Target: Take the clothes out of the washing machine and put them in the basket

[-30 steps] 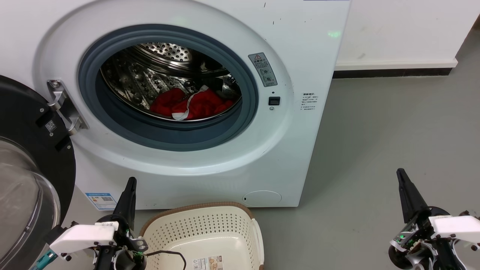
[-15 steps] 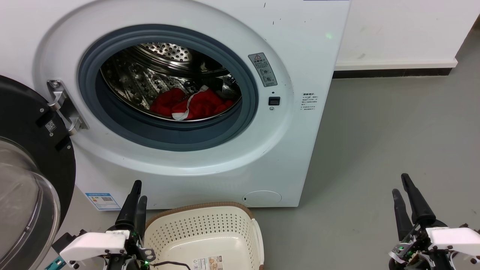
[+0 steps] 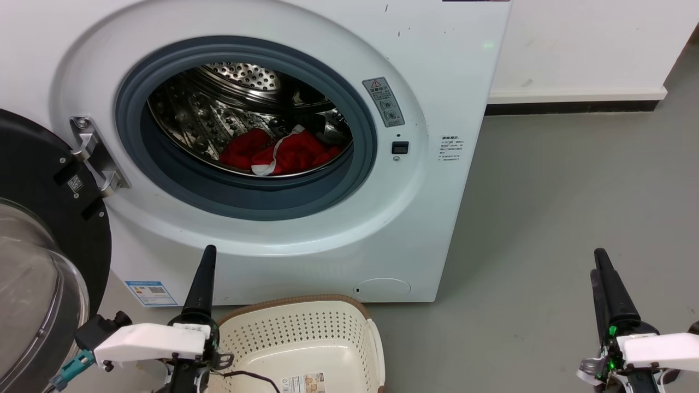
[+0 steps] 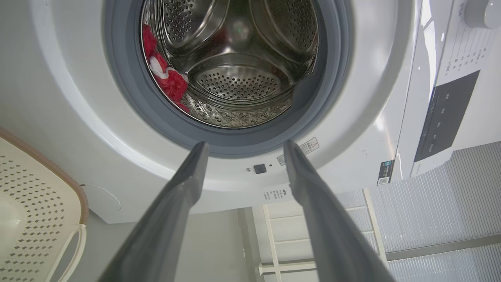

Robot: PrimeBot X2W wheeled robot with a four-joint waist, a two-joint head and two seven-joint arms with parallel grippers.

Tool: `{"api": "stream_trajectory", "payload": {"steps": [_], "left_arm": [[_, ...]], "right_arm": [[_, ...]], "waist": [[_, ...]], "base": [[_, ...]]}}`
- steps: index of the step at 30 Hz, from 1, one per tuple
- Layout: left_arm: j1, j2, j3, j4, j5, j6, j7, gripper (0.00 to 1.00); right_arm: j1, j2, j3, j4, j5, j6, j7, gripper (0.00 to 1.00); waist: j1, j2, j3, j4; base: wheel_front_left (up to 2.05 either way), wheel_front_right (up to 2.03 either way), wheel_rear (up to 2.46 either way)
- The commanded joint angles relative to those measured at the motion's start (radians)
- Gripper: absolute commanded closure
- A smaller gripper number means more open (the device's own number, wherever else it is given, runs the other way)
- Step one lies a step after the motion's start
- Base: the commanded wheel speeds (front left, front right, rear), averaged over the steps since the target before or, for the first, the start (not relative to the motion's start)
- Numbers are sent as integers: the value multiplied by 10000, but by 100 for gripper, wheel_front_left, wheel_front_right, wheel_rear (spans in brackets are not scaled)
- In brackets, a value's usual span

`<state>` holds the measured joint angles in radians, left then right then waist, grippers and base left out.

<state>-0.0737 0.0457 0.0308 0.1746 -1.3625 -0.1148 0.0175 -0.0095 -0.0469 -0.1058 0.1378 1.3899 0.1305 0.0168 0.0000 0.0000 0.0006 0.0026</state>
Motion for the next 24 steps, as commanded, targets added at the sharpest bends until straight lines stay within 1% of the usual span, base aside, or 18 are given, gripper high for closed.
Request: {"api": "stream_trajectory", "payload": {"steps": [1, 9, 17, 24], "left_arm": [[-158, 32, -121, -312, 455, 49, -114, 0], [-140, 35, -564, -688, 2104, 367, -436, 0], [-151, 38, -1096, -781, 3662, 648, -729, 0], [-133, 39, -1431, -861, 4902, 876, -971, 0]], "right_arm": [[-17, -47, 10, -379, -535, 2, -111, 0], [271, -48, 148, -1013, -2543, 2, -433, 0], [548, -49, 302, -1515, -4620, 3, -725, 0], [800, -50, 342, -1774, -6076, 3, -967, 0]], "waist": [[0, 0, -1, 4], [0, 0, 8, 35], [0, 0, 31, 79], [0, 0, 31, 100]], "base": [[0, 0, 0], [0, 0, 0], [0, 0, 0], [0, 0, 0]]}}
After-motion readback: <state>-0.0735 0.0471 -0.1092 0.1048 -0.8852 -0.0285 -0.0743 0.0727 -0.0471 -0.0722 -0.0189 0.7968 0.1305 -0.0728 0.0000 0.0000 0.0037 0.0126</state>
